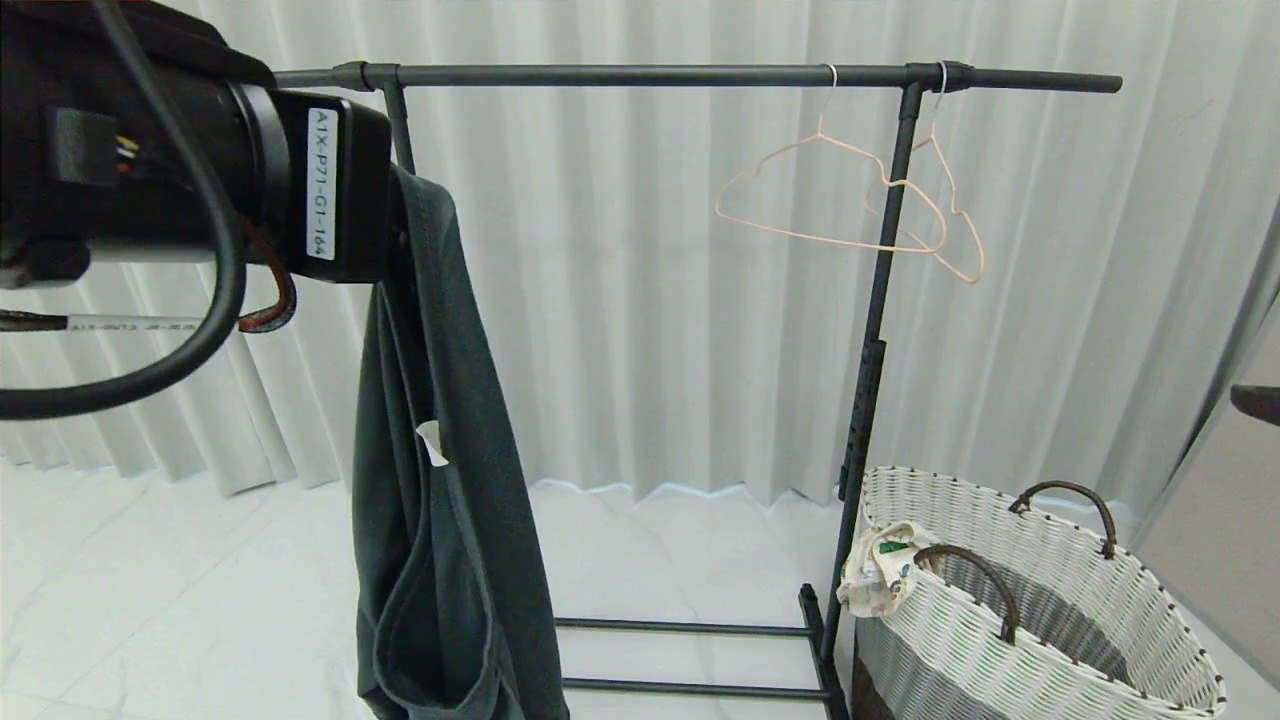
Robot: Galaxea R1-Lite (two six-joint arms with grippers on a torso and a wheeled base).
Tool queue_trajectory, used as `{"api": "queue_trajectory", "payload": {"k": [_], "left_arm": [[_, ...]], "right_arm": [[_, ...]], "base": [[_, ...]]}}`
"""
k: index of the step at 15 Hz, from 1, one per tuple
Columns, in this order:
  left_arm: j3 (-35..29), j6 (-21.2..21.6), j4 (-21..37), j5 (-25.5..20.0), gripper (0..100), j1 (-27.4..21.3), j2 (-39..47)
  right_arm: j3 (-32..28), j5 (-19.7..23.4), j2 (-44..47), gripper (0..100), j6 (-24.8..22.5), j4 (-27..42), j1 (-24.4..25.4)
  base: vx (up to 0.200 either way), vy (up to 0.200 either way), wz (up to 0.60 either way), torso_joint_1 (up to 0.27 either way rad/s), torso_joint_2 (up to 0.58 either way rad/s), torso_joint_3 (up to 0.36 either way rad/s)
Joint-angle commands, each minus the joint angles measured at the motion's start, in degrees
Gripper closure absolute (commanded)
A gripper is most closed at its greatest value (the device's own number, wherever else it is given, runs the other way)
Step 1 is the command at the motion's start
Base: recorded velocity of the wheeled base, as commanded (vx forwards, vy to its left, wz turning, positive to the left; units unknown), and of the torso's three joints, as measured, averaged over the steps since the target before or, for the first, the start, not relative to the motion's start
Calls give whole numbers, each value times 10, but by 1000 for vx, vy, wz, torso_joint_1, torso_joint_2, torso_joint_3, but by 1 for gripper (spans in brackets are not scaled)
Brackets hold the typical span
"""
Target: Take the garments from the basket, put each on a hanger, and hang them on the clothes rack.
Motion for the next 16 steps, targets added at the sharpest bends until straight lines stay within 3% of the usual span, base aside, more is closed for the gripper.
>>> {"api": "queue_trajectory", "payload": {"k": [1,3,7,12,16], "left_arm": [[8,8,0,48,100,0,-9],[33,36,-1,95,100,0,-22],[54,40,-1,95,100,0,-37],[55,45,-1,96,100,0,-38],[55,70,-1,96,100,0,-43]], "right_arm": [[6,-44,54,0,-37,17,-87],[10,-48,57,0,-58,3,-106],[21,-92,54,0,-92,-7,-124],[21,-40,56,0,-83,-36,-126],[20,-11,61,0,-79,-39,-126]], "base": [[0,0,0,0,0,0],[0,0,0,0,0,0],[0,0,0,0,0,0],[0,0,0,13,-27,-6],[0,0,0,174,-148,-185]]}}
